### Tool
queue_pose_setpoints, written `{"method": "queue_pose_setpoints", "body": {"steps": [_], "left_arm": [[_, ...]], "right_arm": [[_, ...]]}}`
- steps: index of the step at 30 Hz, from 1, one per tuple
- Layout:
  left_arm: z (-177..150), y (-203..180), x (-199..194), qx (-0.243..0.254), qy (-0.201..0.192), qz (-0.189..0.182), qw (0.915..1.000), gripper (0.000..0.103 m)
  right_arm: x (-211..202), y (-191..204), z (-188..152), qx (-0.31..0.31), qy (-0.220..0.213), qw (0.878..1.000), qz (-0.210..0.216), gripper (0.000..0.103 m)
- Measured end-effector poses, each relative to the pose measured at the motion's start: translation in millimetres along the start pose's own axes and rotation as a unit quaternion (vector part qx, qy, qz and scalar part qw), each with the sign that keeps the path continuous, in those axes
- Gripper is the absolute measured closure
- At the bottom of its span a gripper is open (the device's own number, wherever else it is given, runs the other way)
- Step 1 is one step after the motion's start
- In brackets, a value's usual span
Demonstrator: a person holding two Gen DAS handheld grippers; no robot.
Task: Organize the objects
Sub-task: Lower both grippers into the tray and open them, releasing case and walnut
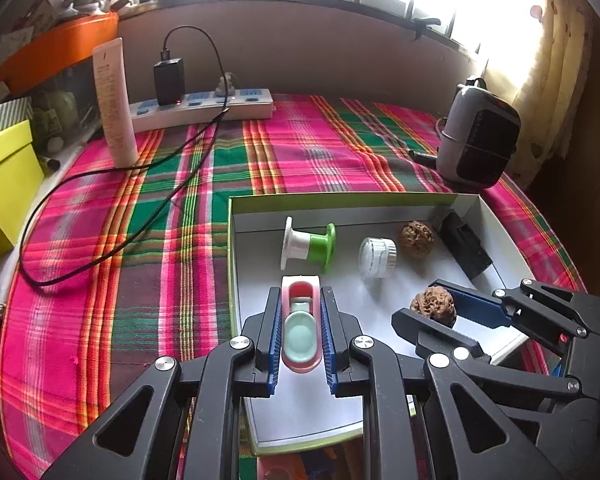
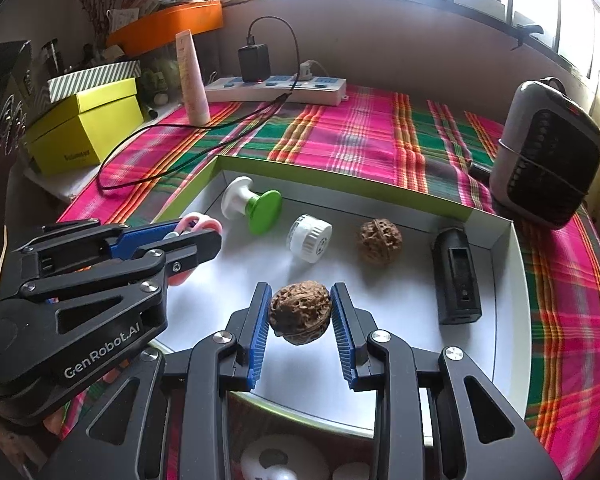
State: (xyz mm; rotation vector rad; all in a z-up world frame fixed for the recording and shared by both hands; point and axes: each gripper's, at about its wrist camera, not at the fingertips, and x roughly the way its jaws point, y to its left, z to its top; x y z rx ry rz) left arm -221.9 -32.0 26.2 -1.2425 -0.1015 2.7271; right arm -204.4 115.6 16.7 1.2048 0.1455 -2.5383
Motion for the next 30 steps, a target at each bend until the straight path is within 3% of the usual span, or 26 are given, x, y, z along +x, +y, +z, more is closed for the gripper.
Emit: {"method": "queue_pose_setpoints", "body": {"steps": [30], "left_arm": [[0.7,-2.1,8.1,0.016,-0.004,0.008,0.9998,0.087]], "right_arm": [[12.4,5.4,-2.3,-0.003,0.012,1.0,-0.002,0.071]]}}
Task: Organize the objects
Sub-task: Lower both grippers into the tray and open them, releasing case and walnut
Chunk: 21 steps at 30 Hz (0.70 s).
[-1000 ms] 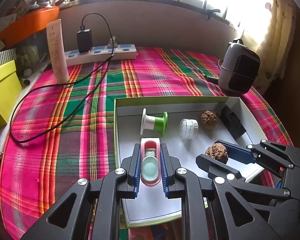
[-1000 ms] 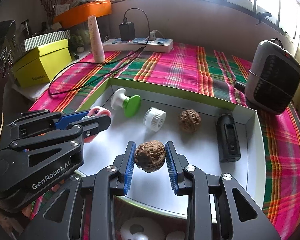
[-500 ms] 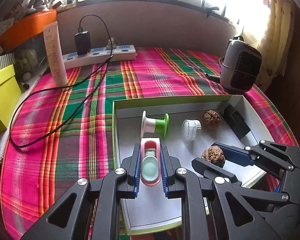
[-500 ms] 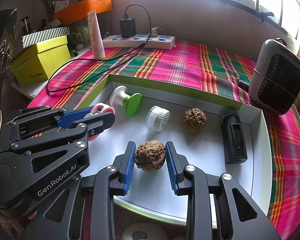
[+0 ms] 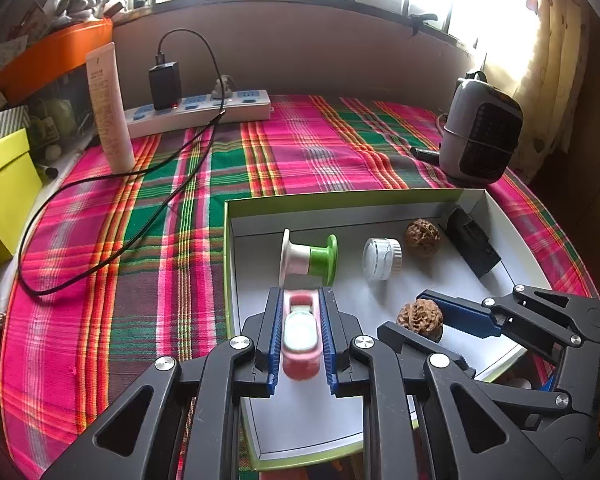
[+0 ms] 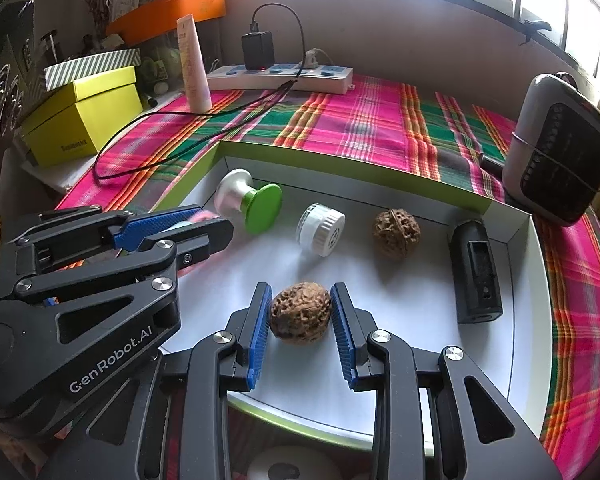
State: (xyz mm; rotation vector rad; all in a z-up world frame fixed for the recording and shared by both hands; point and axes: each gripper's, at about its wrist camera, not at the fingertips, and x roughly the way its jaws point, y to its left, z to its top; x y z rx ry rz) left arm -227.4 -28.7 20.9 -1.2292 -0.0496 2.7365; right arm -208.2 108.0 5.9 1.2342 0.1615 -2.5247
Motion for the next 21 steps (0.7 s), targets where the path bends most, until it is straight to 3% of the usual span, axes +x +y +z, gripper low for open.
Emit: {"method": "queue_pose_setpoints", "body": {"steps": [21], "left_arm": [[-2.2,-3.0,-2.8,0.003,0.0,-0.001,1.0,0.079]], "right_arm": [[-2.6,0.1,-2.2,0.007,0.001,1.0,-0.003,0.071]]}}
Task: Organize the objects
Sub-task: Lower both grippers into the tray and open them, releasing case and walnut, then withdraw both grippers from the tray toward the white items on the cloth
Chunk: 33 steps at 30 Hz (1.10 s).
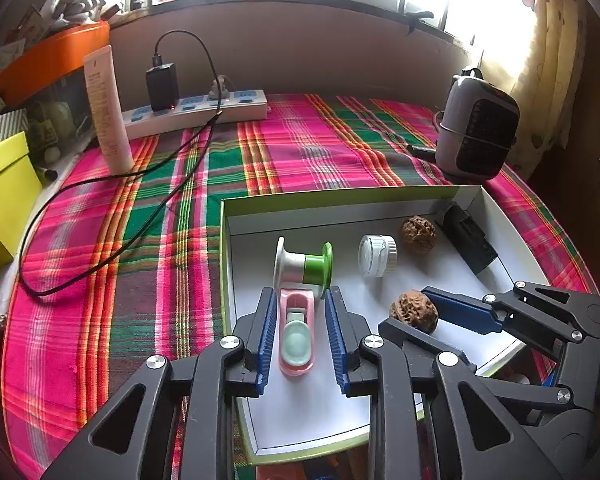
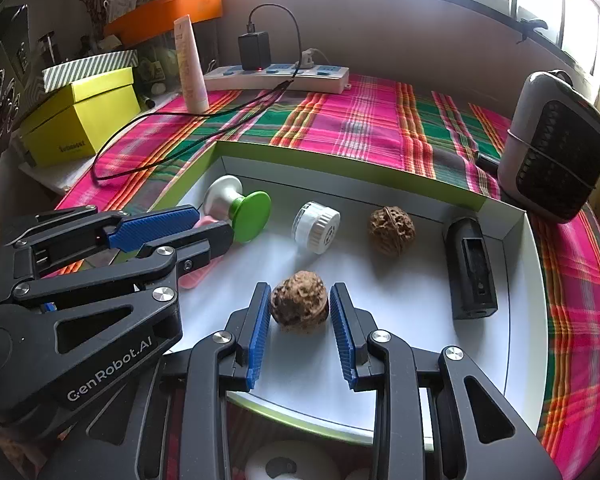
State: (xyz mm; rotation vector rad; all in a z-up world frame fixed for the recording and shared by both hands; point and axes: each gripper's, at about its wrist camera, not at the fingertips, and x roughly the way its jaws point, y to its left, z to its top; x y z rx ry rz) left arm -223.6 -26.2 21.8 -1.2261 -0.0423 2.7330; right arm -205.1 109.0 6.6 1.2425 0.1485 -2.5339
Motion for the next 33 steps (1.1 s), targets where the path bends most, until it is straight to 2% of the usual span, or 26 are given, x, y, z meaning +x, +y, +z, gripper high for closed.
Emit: {"method": "queue_pose_setpoints", "body": {"steps": [3,9,11,13,33], "left_arm": [[-0.2,0.0,-1.4,-0.001,0.0,0.0,1.0,0.075],[-0.7,-1.0,-3.3,0.0,0.0,-0.002,1.0,0.072],[-1.0,-1.0,-5.6,0.0,-0.001,-0.001,1.0,0.072],[-1.2,-1.2,-7.6,0.0,-0.002,0.0,1.0,0.071],[-13.9,-3.1,-38.5,-0.004,-0.019,0.004,0.9998,0.068]], "right_arm": [[-0.9,-0.3,-0.4,0.002,0.0,1.0,0.001,0.071],[-3.1,1.0,-1.6,0.002,-0.003,1.0,-0.001,0.07],[-5.1,0.3,-2.5,0.004,-0.006,1.0,-0.003,0.064],[-7.1,0.3,-3.6,0.005,-0.008,1.0,-0.003,0.063],[-36.1,2.1,-15.8,0.012,-0.036,0.999,-0.014,0.063]]}}
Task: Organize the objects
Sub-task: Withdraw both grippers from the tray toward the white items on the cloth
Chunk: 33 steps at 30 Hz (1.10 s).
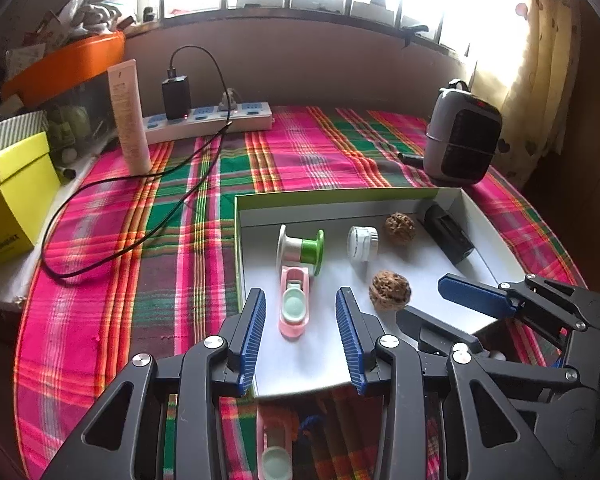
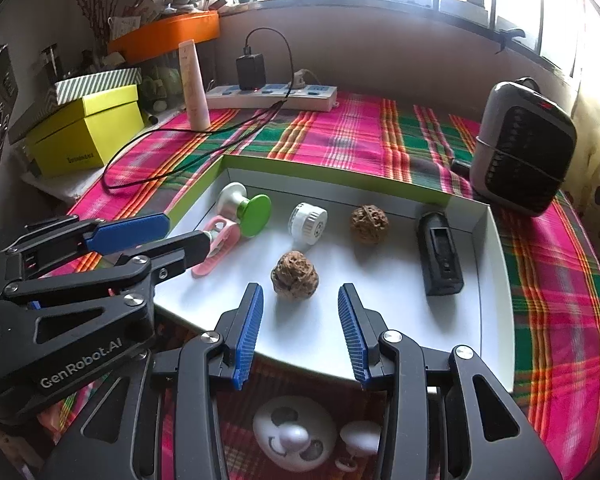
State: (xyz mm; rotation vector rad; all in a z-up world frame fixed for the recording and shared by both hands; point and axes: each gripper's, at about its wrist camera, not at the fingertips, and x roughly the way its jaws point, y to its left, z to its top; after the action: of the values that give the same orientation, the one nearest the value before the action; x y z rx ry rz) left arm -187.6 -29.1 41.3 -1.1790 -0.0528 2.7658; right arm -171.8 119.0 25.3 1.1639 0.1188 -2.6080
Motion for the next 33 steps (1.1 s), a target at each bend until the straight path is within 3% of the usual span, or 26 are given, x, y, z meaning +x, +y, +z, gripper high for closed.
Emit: {"method": "queue_pose_setpoints", "body": {"steps": [14,33], "left_arm": [[-20.2,-0.6,-30.5,-0.007,-0.017,-0.001,0.9998,0.068],[-64.0,-9.6,-44.5,0.002,-0.005,-0.003,1.0,0.068]], "right_arm": [[-30.2,-6.0,-15.9,0.016,-0.034,0.999,-0.01,0.063],[-57.1,-15.7,-51.3,0.03,-0.049,0.998,-0.016,0.063]]}}
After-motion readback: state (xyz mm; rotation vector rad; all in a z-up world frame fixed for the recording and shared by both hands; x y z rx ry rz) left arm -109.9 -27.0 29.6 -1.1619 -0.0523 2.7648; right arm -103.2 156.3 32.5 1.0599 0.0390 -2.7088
